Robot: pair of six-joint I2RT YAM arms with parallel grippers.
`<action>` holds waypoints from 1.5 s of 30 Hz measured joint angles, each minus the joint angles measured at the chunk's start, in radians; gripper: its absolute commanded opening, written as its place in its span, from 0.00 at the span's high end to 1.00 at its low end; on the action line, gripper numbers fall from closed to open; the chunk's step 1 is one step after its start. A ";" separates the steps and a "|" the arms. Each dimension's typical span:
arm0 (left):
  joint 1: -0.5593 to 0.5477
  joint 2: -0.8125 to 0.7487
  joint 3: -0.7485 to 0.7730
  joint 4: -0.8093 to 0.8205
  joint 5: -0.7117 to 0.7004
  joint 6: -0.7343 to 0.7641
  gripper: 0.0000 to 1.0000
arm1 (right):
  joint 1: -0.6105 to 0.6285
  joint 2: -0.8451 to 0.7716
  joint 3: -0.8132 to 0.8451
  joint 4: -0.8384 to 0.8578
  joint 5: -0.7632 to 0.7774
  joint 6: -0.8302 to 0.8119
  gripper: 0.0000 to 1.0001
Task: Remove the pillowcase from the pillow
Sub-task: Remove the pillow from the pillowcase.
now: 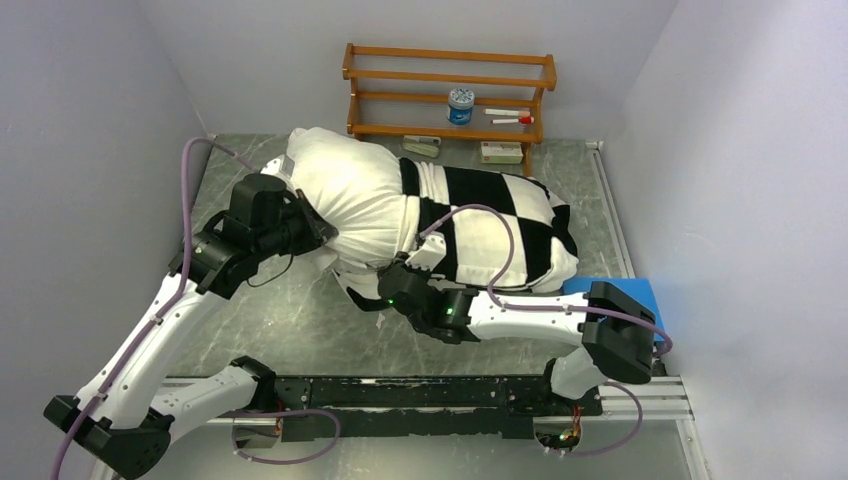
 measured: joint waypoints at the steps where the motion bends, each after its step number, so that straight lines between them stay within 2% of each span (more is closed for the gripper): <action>1: 0.000 0.005 0.014 -0.011 0.000 0.006 0.95 | 0.000 -0.003 -0.003 -0.022 0.006 0.006 0.78; 6: -0.009 0.074 0.127 -0.094 0.002 0.059 0.95 | 0.002 -0.092 -0.081 -0.159 0.018 0.049 0.79; 11: -0.018 0.147 0.244 -0.158 0.002 0.108 0.95 | -0.009 -0.212 -0.110 -0.416 0.057 0.182 0.78; 13: -0.019 0.152 0.264 -0.162 0.002 0.120 0.95 | -0.017 -0.259 -0.095 -0.512 0.072 0.222 0.70; 14: -0.020 0.150 0.266 -0.162 0.003 0.122 0.95 | -0.018 -0.285 -0.092 -0.534 0.072 0.219 0.61; 17: -0.020 0.134 0.261 -0.163 -0.005 0.124 0.95 | -0.024 -0.365 -0.101 -0.507 0.018 0.099 0.43; 21: -0.014 0.051 0.177 -0.150 -0.032 0.120 0.95 | -0.035 -0.454 -0.114 -0.417 -0.174 -0.109 0.31; 25: -0.012 -0.071 0.039 -0.156 -0.054 0.097 0.95 | -0.035 -0.513 -0.069 -0.413 -0.347 -0.226 0.29; 28: -0.011 -0.149 -0.054 -0.161 -0.068 0.070 0.95 | -0.035 -0.561 0.011 -0.450 -0.373 -0.263 0.23; 34: -0.010 -0.249 -0.147 -0.165 -0.071 0.027 0.95 | -0.038 -0.625 0.061 -0.576 -0.254 -0.155 0.23; 42: -0.010 -0.258 -0.156 -0.165 -0.071 0.005 0.95 | -0.038 -0.448 -0.109 -0.511 -0.391 -0.026 0.23; 43: -0.010 -0.259 -0.158 -0.165 -0.071 0.002 0.95 | -0.038 -0.414 -0.110 -0.510 -0.397 -0.022 0.25; 45: -0.010 -0.261 -0.161 -0.165 -0.070 -0.002 0.95 | -0.038 -0.368 -0.097 -0.520 -0.377 -0.014 0.41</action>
